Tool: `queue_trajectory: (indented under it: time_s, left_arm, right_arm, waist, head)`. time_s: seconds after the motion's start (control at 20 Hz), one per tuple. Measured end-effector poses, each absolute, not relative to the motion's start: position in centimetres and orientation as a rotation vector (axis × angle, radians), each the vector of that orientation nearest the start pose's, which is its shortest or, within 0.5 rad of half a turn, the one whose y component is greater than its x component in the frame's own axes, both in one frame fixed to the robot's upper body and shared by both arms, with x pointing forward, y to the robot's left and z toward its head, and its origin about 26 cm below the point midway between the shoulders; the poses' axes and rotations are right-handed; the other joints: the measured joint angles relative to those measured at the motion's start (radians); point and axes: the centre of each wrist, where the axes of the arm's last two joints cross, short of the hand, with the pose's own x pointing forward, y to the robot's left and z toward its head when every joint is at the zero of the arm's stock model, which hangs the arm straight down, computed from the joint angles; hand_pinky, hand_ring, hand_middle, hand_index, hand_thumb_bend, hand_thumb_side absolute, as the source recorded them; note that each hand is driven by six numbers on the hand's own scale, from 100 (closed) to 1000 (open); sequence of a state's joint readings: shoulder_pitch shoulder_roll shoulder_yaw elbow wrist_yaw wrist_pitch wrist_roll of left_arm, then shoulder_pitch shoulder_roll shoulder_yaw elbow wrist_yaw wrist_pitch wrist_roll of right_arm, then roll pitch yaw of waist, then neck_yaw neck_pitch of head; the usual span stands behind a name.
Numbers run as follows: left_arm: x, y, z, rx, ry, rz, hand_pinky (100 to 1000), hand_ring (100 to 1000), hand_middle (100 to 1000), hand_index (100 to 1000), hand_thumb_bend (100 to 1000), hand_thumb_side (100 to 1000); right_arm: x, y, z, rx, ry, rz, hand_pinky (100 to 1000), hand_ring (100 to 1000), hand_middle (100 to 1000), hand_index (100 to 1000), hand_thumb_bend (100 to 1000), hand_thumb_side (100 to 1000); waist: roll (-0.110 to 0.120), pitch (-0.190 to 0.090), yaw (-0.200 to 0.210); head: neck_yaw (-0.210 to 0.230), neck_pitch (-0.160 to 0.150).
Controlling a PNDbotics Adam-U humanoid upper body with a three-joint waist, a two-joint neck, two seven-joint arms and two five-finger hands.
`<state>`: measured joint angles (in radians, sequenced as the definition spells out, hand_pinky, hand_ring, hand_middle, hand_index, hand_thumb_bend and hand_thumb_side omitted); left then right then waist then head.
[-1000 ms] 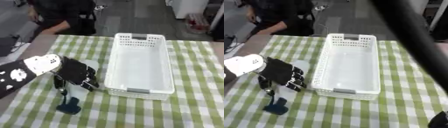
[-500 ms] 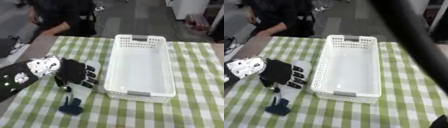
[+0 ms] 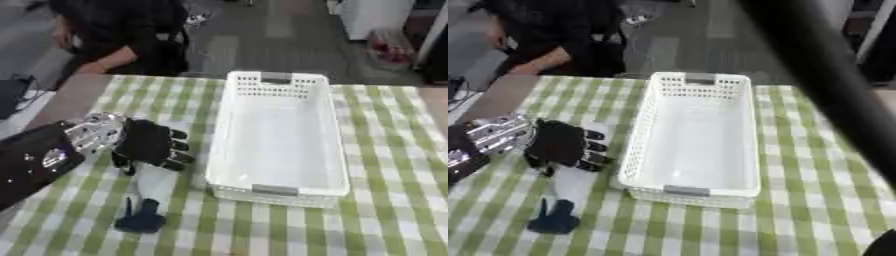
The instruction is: Pick up objects on the table and place them in the box.
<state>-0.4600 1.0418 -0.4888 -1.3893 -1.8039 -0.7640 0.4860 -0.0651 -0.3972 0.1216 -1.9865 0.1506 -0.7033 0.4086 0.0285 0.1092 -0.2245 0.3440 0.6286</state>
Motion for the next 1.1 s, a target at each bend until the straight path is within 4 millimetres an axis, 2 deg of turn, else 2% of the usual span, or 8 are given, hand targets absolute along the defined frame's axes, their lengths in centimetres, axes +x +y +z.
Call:
queue_trajectory:
  time_s: [0.05, 0.1, 0.15, 0.2, 0.35, 0.55, 0.75, 1.1]
  left_arm:
    - [35.2, 39.9, 15.3, -0.914, 1.012, 2.509, 530, 599, 702, 774, 336, 420]
    - [35.3, 40.1, 15.2, -0.922, 1.014, 2.507, 530, 599, 702, 774, 336, 420]
    - [35.4, 40.2, 15.3, -0.932, 1.018, 2.503, 416, 474, 558, 659, 100, 598]
    - [35.4, 40.3, 15.3, -0.943, 1.029, 2.495, 380, 439, 514, 605, 100, 627]
    - [35.3, 40.6, 15.0, -0.967, 1.086, 2.476, 282, 263, 371, 418, 100, 600]
    - [34.9, 41.0, 14.3, -0.970, 1.160, 2.486, 187, 111, 255, 330, 100, 572]
    - [34.3, 41.6, 14.2, -0.932, 1.209, 2.542, 138, 100, 148, 257, 100, 560]
    - [34.0, 41.9, 16.2, -0.851, 1.294, 2.623, 100, 100, 100, 211, 100, 491]
  right_arm:
    - [27.1, -26.5, 12.9, -0.042, 3.125, -1.616, 268, 472, 440, 543, 100, 1000]
    - [27.1, -26.5, 13.0, -0.043, 3.126, -1.612, 268, 472, 440, 543, 100, 1000]
    - [27.1, -26.6, 13.0, -0.043, 3.128, -1.609, 269, 473, 440, 543, 100, 1000]
    - [27.1, -26.6, 13.0, -0.044, 3.130, -1.607, 269, 473, 440, 542, 100, 1000]
    - [27.1, -26.6, 13.1, -0.051, 3.135, -1.604, 269, 473, 440, 542, 100, 1000]
    - [27.1, -26.8, 13.1, -0.048, 3.141, -1.600, 269, 473, 440, 542, 100, 1000]
    - [26.9, -26.9, 12.8, -0.048, 3.148, -1.608, 269, 473, 440, 542, 100, 1000]
    - [26.7, -27.2, 12.5, -0.037, 3.149, -1.639, 270, 473, 440, 542, 100, 1000]
  waist:
    - [0.000, 0.000, 0.000]
    - [0.001, 0.000, -0.001]
    - [0.001, 0.000, -0.001]
    - [0.001, 0.000, -0.001]
    - [0.002, -0.003, -0.001]
    - [0.003, -0.008, 0.004]
    - [0.003, -0.013, 0.013]
    - [0.008, -0.029, 0.028]
  head:
    - [0.001, 0.000]
    - [0.001, 0.000]
    - [0.001, 0.000]
    - [0.004, 0.000]
    - [0.009, 0.000]
    - [0.010, 0.001]
    - [0.010, 0.004]
    - [0.010, 0.005]
